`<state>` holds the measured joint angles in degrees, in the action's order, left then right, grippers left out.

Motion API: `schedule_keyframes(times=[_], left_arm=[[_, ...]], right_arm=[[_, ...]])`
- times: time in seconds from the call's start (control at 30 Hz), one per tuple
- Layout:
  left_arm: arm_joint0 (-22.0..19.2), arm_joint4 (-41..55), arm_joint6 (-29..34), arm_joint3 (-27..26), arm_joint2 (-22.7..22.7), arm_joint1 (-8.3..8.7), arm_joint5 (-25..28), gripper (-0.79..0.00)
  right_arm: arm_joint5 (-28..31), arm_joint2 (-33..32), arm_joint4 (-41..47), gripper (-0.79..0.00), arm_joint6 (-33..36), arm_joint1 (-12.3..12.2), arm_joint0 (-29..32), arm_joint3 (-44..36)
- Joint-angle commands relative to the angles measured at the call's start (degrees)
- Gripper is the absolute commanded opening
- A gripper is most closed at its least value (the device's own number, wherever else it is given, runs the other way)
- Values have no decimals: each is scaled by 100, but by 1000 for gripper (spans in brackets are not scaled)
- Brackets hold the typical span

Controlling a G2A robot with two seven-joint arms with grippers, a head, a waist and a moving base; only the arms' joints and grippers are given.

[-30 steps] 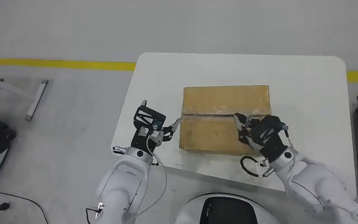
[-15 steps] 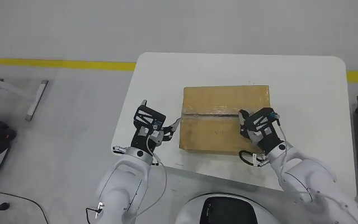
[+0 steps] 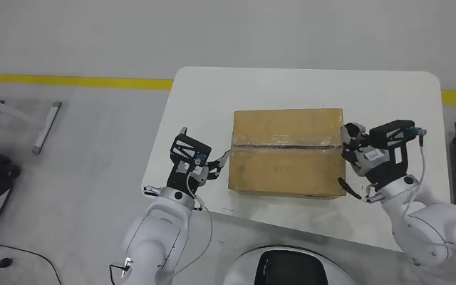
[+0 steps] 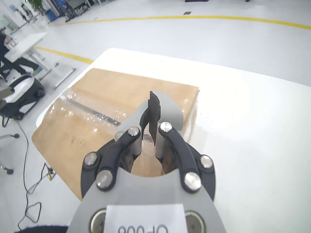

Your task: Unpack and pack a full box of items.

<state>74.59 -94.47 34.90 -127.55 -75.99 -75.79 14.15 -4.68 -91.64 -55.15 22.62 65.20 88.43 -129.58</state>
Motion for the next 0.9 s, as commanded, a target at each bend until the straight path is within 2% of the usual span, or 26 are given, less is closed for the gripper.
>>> schedule_keyframes(times=[0.0,0.13,0.23,0.27,0.3,0.33,0.37,0.43,0.63,0.73,0.87], left_arm=[[0,0,0,0,0,0,0,0],[0,0,0,0,0,0,0,0],[0,0,0,0,0,0,0,0],[0,0,0,0,0,0,0,0],[0,0,0,0,0,0,0,0],[0,0,0,0,0,0,0,0],[0,0,0,0,0,0,0,0],[0,0,0,0,0,0,0,-1],[0,0,0,0,0,0,0,0],[0,0,0,0,0,0,0,0],[0,0,0,0,0,0,0,-1]], right_arm=[[-351,-460,181,-785,-471,25,230,-119],[-820,-1116,242,-785,-1295,89,933,-327],[-1079,-1466,262,-785,-1588,141,1499,-499],[-1098,-1535,275,-757,-1597,154,1652,-507],[-1112,-1594,319,-489,-1619,167,1758,-507],[-1112,-1594,319,0,-1619,167,1758,-507],[-1116,-1580,305,-779,-1621,165,1727,-512],[-1117,-1601,322,-736,-1622,169,1773,-508],[-1112,-1593,319,-343,-1619,167,1758,-506],[-1112,-1593,319,-200,-1619,167,1758,-506],[-1112,-1593,319,-58,-1619,167,1758,-506]])
